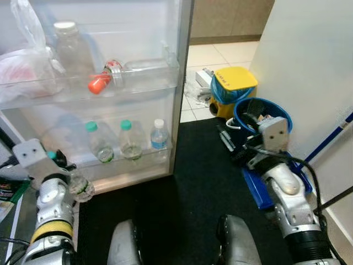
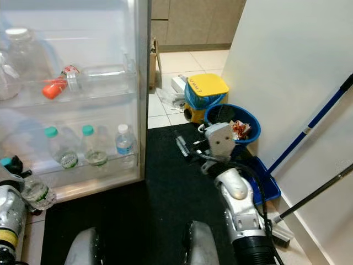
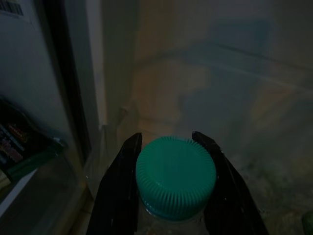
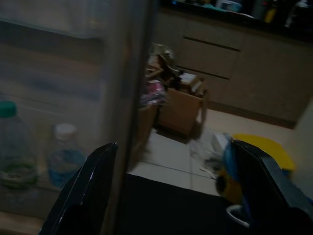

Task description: Restocking fridge

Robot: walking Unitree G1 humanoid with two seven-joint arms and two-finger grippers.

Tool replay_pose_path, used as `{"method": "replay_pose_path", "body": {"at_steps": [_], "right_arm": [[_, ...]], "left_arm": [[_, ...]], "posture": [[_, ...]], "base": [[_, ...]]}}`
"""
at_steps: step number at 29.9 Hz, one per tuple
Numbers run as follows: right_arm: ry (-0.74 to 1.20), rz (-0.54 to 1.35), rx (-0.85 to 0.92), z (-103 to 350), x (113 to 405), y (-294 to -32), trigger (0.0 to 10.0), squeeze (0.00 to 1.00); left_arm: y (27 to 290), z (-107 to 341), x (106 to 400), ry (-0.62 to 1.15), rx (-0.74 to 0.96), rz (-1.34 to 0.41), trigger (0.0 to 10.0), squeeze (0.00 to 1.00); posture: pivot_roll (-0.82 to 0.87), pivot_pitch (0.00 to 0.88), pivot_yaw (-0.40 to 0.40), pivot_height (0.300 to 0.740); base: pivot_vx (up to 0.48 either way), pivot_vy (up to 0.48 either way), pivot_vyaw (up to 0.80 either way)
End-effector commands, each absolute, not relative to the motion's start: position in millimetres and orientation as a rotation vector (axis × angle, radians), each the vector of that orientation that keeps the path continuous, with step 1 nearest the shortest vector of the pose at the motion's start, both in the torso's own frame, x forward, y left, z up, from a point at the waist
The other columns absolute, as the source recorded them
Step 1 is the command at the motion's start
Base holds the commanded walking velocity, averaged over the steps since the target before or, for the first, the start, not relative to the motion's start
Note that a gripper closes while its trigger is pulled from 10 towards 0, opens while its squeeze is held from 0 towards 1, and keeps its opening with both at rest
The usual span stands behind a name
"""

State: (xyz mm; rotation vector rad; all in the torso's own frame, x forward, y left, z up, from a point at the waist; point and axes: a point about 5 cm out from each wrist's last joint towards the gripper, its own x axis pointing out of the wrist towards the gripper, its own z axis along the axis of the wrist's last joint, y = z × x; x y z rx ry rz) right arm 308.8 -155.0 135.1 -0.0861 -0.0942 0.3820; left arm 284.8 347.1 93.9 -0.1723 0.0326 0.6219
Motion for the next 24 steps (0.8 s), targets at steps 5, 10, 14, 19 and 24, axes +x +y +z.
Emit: {"method": "replay_pose_path", "body": {"at_steps": [5,10,14,19,24], "right_arm": [[-0.074,0.358,-0.071,132.8,305.0,-160.6,10.0,0.0],[-0.062,0.362,-0.063,130.6,305.1,-159.1,10.0,0.0],[-0.059,0.356,-0.067,130.9,305.9,-162.1,10.0,0.0],[-0.057,0.347,-0.068,130.7,306.0,-164.2,10.0,0.0],[-0.04,0.345,-0.064,124.1,304.2,-163.3,10.0,0.0]], "left_arm": [[371.6,133.6,289.9,-0.102,-0.173,0.631,10.0,0.0],[366.1,130.8,287.7,-0.057,-0.176,0.461,10.0,0.0],[349.3,117.3,283.4,0.008,-0.17,0.339,10.0,0.0],[330.4,99.4,270.2,0.059,-0.189,0.265,10.0,0.0],[314.0,80.3,265.9,0.078,-0.281,0.332,10.0,0.0]], "posture": [[-0.06,0.064,-0.096,0.436],[-0.04,0.054,-0.088,0.436],[-0.04,0.052,-0.083,0.436],[-0.03,0.048,-0.08,0.436],[-0.04,0.023,-0.092,0.436]], "base": [[0.0,0.0,0.0],[0.0,0.0,0.0],[0.0,0.0,0.0],[0.0,0.0,0.0],[0.0,0.0,0.0]]}}
